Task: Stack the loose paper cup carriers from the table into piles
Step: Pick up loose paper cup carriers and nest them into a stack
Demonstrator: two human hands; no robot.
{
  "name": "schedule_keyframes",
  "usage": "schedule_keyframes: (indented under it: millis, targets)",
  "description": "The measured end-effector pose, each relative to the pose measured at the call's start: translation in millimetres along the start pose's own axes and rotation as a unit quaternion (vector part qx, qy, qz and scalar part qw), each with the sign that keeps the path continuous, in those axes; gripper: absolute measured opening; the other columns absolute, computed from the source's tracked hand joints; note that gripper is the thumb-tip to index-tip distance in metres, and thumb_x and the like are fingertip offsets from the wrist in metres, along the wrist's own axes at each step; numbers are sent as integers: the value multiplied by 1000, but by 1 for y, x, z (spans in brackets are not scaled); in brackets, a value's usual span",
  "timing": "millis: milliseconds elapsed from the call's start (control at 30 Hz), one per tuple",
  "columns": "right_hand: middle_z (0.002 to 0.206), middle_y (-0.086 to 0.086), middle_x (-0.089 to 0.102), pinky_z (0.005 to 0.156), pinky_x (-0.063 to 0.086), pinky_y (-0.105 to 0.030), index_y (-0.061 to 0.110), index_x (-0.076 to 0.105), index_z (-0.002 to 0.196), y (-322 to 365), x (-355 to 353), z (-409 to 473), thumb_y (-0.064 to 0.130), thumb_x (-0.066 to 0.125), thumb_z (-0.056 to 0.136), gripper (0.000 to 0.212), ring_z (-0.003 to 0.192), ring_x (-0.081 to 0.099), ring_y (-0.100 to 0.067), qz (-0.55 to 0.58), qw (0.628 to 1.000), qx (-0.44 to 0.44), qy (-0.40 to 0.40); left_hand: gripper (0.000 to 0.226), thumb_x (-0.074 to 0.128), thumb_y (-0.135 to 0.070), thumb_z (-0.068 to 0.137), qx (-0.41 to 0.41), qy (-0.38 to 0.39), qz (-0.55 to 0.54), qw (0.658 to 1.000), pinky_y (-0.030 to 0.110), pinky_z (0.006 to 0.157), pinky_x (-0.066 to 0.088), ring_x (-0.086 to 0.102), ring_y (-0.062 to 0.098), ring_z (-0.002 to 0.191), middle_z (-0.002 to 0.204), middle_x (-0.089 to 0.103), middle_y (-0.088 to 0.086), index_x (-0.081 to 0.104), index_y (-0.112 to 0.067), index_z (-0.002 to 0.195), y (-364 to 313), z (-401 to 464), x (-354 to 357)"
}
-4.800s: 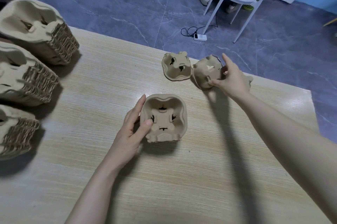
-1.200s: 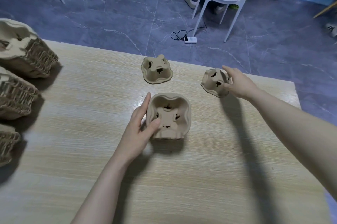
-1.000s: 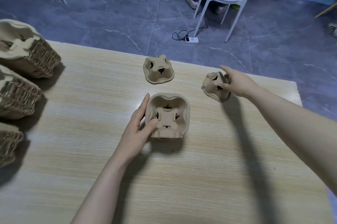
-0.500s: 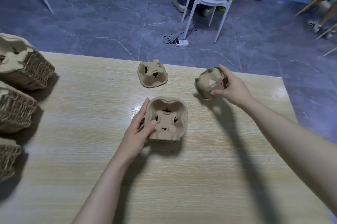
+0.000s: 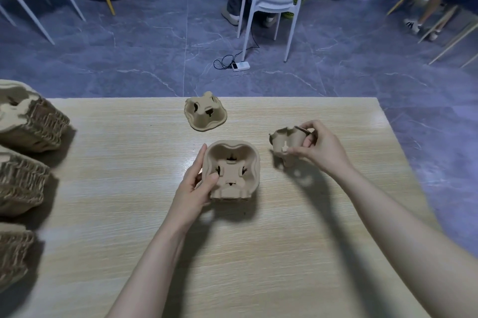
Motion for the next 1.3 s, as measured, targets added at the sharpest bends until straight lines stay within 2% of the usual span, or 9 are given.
schedule_keyframes:
  millis: [200, 333, 433, 567, 667, 767, 967, 1200, 1300]
  targets:
    - [70, 1, 64, 70, 49, -38, 18, 63, 76, -6, -7, -28, 17, 83, 71, 21, 64, 56, -14, 32, 999, 1, -23, 61, 58, -16, 97, -29, -1, 6, 1000, 32, 73, 48, 56, 13, 91, 95, 65, -23, 39, -61, 133, 8, 3, -5]
    - [75, 7, 64, 64, 42, -19, 14, 63, 79, 16, -20, -49, 15, 82, 75, 20, 66, 54, -4, 108, 990, -41, -85, 62, 55, -9, 97, -37, -1, -12, 999, 22, 68, 50, 58, 5, 81, 81, 68, -34, 39, -49, 142, 4, 1, -5]
    - [78, 9, 66, 62, 38, -10, 18, 63, 78, 40, -27, -64, 9, 80, 77, 19, 69, 56, 0, 158, 977, -92, -110, 61, 55, -9, 98, -37, -1, -30, 999, 21, 68, 52, 63, 1, 81, 83, 69, -35, 39, -45, 144, 2, -2, -4]
    - [81, 0, 67, 61, 40, -22, 12, 64, 81, 65, -14, -80, 0, 75, 77, 17, 76, 59, -11, 186, 969, -144, -73, 53, 54, -19, 99, -30, -1, -38, 999, 28, 77, 52, 61, 0, 82, 82, 66, -38, 40, -46, 142, -6, -4, -2]
    - [81, 2, 66, 63, 43, -24, 12, 64, 81, 74, 0, -88, -5, 74, 74, 22, 80, 61, -16, 156, 967, -196, -48, 42, 49, -36, 101, -31, -1, -37, 999, 37, 95, 50, 60, -11, 102, 116, 59, -39, 41, -51, 139, -10, -5, -1]
    - [82, 10, 65, 67, 42, -23, 18, 63, 82, 77, 13, -93, -3, 75, 73, 25, 82, 60, -14, 124, 964, -232, -30, 35, 41, -58, 98, -37, 6, -21, 999, 52, 111, 39, 48, 5, 131, 140, 50, -29, 47, -62, 131, -10, -6, -1]
    - [84, 13, 63, 65, 41, -22, 25, 62, 84, 82, 28, -99, 0, 74, 75, 29, 84, 57, -10, 70, 959, -276, 0, 65, 27, -84, 82, -25, 26, -9, 999, 56, 114, 33, 40, 9, 138, 149, 43, -23, 40, -57, 139, -10, -9, 1]
    - [89, 16, 59, 72, 35, -12, 29, 60, 90, 81, 41, -98, 10, 65, 76, 24, 87, 53, -8, 14, 964, -258, 59, 48, 28, -63, 91, -2, 30, -14, 999, 44, 112, 38, 47, -5, 129, 136, 55, -26, 48, -54, 134, -19, -11, 5]
    - [96, 13, 56, 73, 43, -24, 27, 61, 102, 81, 42, -99, 24, 55, 78, 25, 88, 53, -11, -3, 969, -239, 68, 44, 36, -54, 95, -6, 38, -26, 999, 30, 91, 51, 55, -11, 115, 133, 56, -26, 43, -52, 139, -18, -9, 7]
Point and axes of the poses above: each hand's wrist, its own z-axis towards the middle knuckle, its own x-axis out of the palm, y = z × x, the point moved 6 cm from there along z, towards the middle knuckle
